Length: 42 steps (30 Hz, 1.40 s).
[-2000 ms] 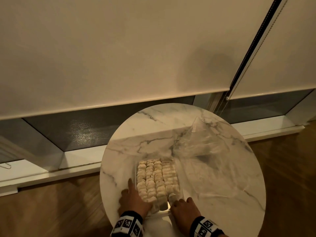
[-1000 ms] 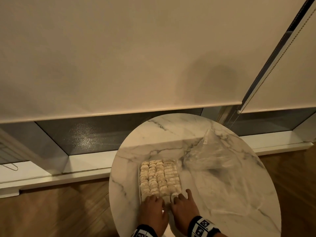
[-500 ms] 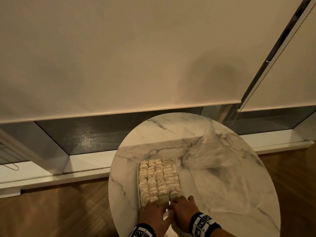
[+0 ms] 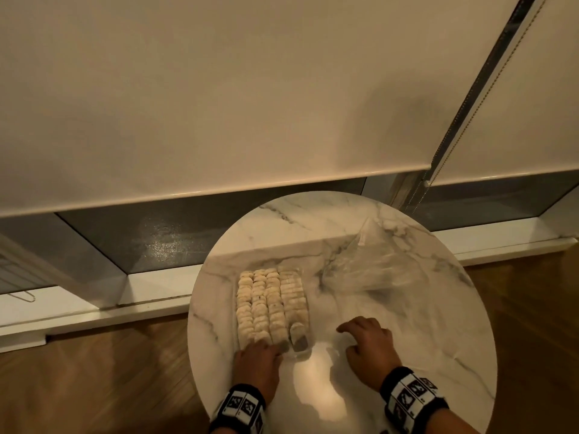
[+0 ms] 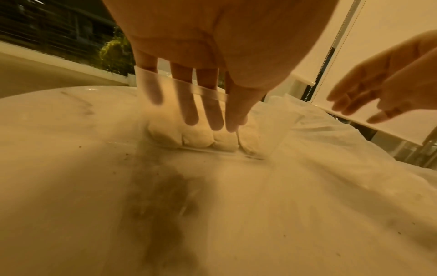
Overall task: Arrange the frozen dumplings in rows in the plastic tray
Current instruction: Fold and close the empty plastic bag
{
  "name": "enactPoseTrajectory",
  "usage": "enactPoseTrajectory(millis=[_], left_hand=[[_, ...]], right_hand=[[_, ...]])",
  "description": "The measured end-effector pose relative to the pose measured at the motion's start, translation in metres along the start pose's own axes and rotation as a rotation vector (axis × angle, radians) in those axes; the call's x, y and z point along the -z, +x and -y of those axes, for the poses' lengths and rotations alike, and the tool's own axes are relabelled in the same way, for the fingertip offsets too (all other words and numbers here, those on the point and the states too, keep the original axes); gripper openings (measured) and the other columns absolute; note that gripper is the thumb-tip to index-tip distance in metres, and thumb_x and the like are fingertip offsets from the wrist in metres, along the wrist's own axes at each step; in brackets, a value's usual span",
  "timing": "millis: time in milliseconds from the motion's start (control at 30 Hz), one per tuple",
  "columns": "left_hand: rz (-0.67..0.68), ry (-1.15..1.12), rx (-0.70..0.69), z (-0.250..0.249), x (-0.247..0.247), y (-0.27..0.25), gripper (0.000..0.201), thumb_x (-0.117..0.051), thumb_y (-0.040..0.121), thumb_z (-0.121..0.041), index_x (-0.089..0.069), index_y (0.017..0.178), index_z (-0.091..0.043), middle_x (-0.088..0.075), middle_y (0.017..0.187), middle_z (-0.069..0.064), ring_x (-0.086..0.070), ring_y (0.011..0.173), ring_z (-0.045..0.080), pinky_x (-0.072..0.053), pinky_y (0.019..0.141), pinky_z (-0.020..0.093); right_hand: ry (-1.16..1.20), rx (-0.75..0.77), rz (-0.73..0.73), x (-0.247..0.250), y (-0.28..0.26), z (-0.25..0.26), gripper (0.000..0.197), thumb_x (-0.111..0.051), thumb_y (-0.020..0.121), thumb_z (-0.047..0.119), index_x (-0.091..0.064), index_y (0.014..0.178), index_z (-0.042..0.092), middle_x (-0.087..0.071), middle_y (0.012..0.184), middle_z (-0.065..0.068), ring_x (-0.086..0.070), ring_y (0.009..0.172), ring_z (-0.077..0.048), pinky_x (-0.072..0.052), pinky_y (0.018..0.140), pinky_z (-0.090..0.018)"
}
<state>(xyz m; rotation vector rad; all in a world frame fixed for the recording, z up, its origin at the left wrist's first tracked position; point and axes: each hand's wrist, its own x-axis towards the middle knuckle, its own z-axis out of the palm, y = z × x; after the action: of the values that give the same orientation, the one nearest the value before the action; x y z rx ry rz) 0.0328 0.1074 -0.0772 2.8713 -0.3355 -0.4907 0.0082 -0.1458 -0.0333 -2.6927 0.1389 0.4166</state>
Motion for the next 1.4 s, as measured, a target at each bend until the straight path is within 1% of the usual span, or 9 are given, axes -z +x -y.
enactPoseTrajectory(millis=[233,400,533,667,833,967,1067,1167,1400], left_hand=[[-0.102,-0.076,0.121,-0.031,0.000,-0.008,0.022,-0.058,0.091,-0.029,-0.069,0.107,-0.038,-0.066,0.103,-0.009,-0.063,0.098,0.020,-0.044,0.081,0.037],[-0.191,-0.039,0.222,-0.046,-0.003,-0.013,0.021,-0.061,0.082,-0.033,-0.071,0.099,-0.037,-0.069,0.097,-0.009,-0.064,0.090,0.020,-0.048,0.076,0.037],[-0.252,-0.083,0.292,-0.068,-0.004,-0.017,0.020,-0.063,0.081,-0.035,-0.070,0.100,-0.035,-0.069,0.100,-0.007,-0.064,0.092,0.021,-0.049,0.078,0.036],[-0.246,-0.168,0.289,-0.096,-0.015,-0.025,0.028,-0.052,0.083,-0.043,-0.069,0.104,-0.034,-0.068,0.103,-0.007,-0.063,0.097,0.021,-0.052,0.081,0.038],[-0.243,-0.230,0.206,-0.129,-0.028,-0.033,0.033,-0.045,0.080,-0.048,-0.070,0.097,-0.036,-0.068,0.094,-0.012,-0.066,0.089,0.018,-0.055,0.074,0.036],[-0.270,-0.233,0.148,-0.155,-0.019,-0.034,0.027,-0.048,0.078,-0.047,-0.060,0.102,-0.044,-0.066,0.097,-0.014,-0.066,0.089,0.019,-0.055,0.073,0.036],[-0.307,-0.224,0.071,-0.184,0.010,-0.022,0.051,-0.060,0.076,-0.043,-0.046,0.125,-0.048,-0.058,0.124,-0.007,-0.059,0.111,0.021,-0.053,0.087,0.040],[-0.317,-0.232,0.098,-0.218,0.058,0.002,0.096,-0.076,0.068,-0.049,-0.022,0.148,-0.047,-0.023,0.156,-0.002,-0.030,0.139,0.023,-0.034,0.113,0.041],[-0.252,-0.119,0.021,-0.274,0.139,0.060,0.147,-0.090,0.053,-0.055,0.026,0.142,-0.057,0.017,0.164,-0.001,-0.003,0.152,0.027,-0.018,0.120,0.056]], right_hand=[[0.096,-0.079,0.089,-0.004,0.003,-0.055,0.041,-0.049,0.090,0.025,-0.054,0.129,0.039,-0.054,0.125,0.013,-0.045,0.121,-0.014,-0.040,0.101,-0.035],[0.219,-0.165,-0.170,0.012,0.015,-0.095,0.040,-0.063,0.083,0.020,-0.060,0.122,0.028,-0.055,0.126,-0.002,-0.048,0.117,-0.024,-0.046,0.096,-0.041],[0.301,-0.409,-0.454,0.045,0.045,-0.132,0.091,-0.081,0.070,0.029,-0.031,0.145,0.025,-0.033,0.142,-0.015,-0.033,0.126,-0.036,-0.042,0.100,-0.055],[0.311,-0.634,-0.172,0.054,0.086,-0.173,0.114,-0.080,0.066,0.059,-0.015,0.152,0.021,-0.032,0.144,-0.021,-0.034,0.130,-0.040,-0.037,0.106,-0.053],[0.191,-0.460,0.056,0.054,0.106,-0.198,0.045,-0.051,0.086,0.054,-0.066,0.115,0.022,-0.063,0.118,-0.011,-0.056,0.110,-0.036,-0.050,0.095,-0.044],[0.411,-0.293,-0.065,0.068,0.081,-0.191,0.023,-0.057,0.092,0.038,-0.067,0.102,0.019,-0.072,0.102,-0.009,-0.066,0.094,-0.031,-0.053,0.084,-0.033],[0.594,-0.021,-0.177,0.080,0.050,-0.182,0.016,-0.063,0.093,0.024,-0.064,0.108,0.017,-0.071,0.100,0.001,-0.066,0.093,-0.019,-0.049,0.082,-0.027],[0.530,0.277,-0.206,0.107,0.029,-0.169,0.022,-0.059,0.088,0.015,-0.051,0.084,0.035,-0.061,0.081,0.013,-0.058,0.080,-0.016,-0.048,0.075,-0.033],[0.718,0.560,-0.205,0.186,0.007,-0.160,0.028,-0.050,0.086,-0.007,-0.059,0.082,0.019,-0.064,0.084,0.002,-0.061,0.084,-0.016,-0.053,0.080,-0.039]])
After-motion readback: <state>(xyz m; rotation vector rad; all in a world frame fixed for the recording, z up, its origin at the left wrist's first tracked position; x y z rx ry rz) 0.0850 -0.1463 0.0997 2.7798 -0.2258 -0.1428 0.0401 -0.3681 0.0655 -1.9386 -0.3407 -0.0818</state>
